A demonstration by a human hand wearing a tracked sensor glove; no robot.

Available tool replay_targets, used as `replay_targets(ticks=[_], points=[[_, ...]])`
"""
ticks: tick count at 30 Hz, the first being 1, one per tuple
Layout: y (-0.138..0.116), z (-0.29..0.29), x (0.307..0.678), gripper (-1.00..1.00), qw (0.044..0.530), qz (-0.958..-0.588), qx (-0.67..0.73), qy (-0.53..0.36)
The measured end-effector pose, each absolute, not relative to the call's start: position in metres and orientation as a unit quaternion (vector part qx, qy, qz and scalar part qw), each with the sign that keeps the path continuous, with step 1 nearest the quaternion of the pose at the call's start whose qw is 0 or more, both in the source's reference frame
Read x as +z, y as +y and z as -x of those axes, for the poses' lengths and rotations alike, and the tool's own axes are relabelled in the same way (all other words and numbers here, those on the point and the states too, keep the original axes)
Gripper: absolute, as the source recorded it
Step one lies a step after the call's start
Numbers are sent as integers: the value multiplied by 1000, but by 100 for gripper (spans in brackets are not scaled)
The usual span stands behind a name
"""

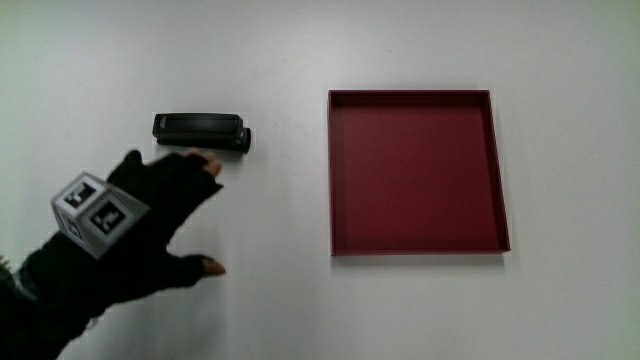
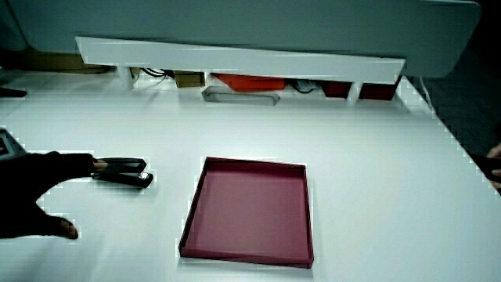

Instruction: Pick stapper from desk

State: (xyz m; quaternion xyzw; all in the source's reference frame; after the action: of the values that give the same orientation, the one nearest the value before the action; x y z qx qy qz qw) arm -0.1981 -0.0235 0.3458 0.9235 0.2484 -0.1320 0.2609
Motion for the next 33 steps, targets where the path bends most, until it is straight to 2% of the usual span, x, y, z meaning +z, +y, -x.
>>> replay_targets(ticks=[1, 2, 3, 4, 8, 9, 10, 13, 17, 20, 21, 26, 33], points=[[-29, 199, 345, 0, 244, -926, -121, 260], [-34, 200, 344, 0, 286, -926, -140, 202], [-38, 200, 344, 0, 292, -923, -155, 199], [-44, 205, 353, 0, 282, -920, -180, 204], [-61, 204, 357, 0, 311, -918, -180, 168], [-66, 204, 357, 0, 297, -920, -170, 189], [-69, 205, 361, 0, 324, -916, -181, 153], [-82, 206, 371, 0, 314, -918, -183, 161], [-95, 203, 385, 0, 335, -915, -175, 140], [-102, 201, 397, 0, 338, -915, -168, 143], [-103, 200, 400, 0, 357, -910, -169, 123], [-112, 196, 422, 0, 363, -909, -157, 127], [-114, 190, 442, 0, 382, -909, -124, 113]])
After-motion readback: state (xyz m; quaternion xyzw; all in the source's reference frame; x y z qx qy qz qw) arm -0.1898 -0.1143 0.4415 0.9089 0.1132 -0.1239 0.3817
